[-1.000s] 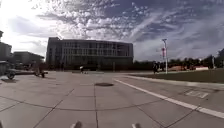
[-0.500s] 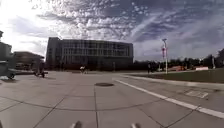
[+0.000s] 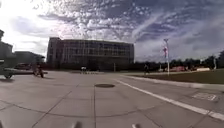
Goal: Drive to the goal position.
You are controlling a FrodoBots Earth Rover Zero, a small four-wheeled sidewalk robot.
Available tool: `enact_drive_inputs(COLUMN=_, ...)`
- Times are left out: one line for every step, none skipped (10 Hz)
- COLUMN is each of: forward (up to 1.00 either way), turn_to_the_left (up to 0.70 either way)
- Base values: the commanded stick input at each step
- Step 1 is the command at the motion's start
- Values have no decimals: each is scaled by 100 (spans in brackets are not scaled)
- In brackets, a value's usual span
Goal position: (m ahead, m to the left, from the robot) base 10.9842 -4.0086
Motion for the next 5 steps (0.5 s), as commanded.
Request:
enact_drive_inputs(forward=70, turn_to_the_left=0)
enact_drive_inputs(forward=70, turn_to_the_left=0)
enact_drive_inputs(forward=70, turn_to_the_left=0)
enact_drive_inputs(forward=70, turn_to_the_left=0)
enact_drive_inputs(forward=70, turn_to_the_left=0)
